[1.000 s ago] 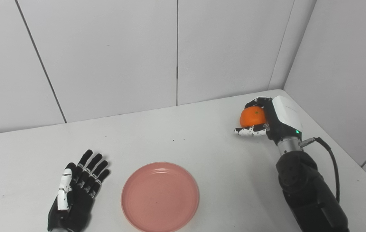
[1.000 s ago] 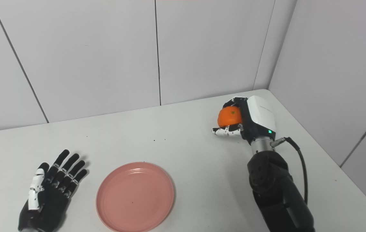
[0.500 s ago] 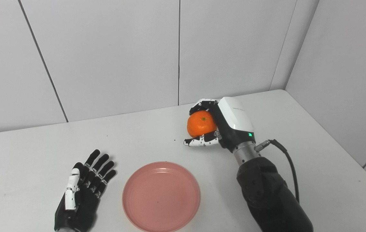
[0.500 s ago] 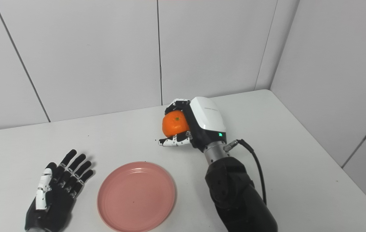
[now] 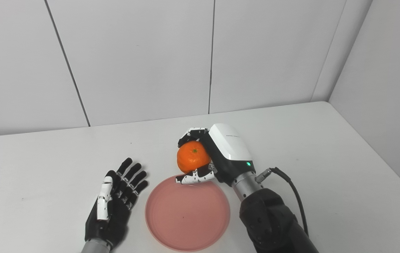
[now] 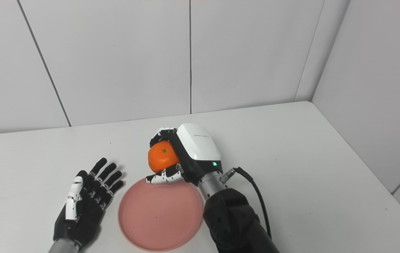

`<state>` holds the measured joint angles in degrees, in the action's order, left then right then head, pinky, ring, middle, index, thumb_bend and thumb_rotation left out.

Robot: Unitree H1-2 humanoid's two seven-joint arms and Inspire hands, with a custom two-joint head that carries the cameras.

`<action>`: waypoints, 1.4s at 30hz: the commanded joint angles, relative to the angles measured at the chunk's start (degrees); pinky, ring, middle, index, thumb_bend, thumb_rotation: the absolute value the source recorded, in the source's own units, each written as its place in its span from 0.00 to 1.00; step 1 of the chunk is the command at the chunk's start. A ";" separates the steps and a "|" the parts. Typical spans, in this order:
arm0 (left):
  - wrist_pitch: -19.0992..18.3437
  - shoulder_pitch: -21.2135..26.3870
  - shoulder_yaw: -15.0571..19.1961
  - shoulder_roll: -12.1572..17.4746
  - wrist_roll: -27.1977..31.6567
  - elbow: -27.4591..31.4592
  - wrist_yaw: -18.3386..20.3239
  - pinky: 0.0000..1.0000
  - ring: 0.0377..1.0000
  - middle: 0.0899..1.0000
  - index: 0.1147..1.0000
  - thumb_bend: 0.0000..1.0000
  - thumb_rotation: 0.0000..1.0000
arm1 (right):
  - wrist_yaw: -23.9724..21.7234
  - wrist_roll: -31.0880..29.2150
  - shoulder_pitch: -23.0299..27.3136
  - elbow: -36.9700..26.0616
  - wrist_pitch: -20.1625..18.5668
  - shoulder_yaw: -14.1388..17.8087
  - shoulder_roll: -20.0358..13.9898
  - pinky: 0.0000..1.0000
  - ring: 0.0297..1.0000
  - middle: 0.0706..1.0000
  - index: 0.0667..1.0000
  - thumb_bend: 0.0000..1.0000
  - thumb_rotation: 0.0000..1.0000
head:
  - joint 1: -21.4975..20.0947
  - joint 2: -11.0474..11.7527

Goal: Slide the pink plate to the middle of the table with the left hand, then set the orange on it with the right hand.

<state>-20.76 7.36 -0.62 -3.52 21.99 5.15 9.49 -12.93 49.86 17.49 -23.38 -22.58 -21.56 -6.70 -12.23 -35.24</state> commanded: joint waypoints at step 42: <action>-0.73 -0.75 -2.19 -4.09 -7.29 1.35 -6.25 0.87 0.87 0.89 0.88 0.39 1.00 | 2.73 -0.13 -5.50 10.19 10.64 -4.91 -1.58 0.23 0.29 0.36 0.49 0.52 0.00 | 6.73 -4.24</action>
<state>-20.92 7.31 -2.49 -6.95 15.46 6.44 3.87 -10.70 49.05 10.77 -13.33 -14.32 -26.29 -8.06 -5.54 -39.46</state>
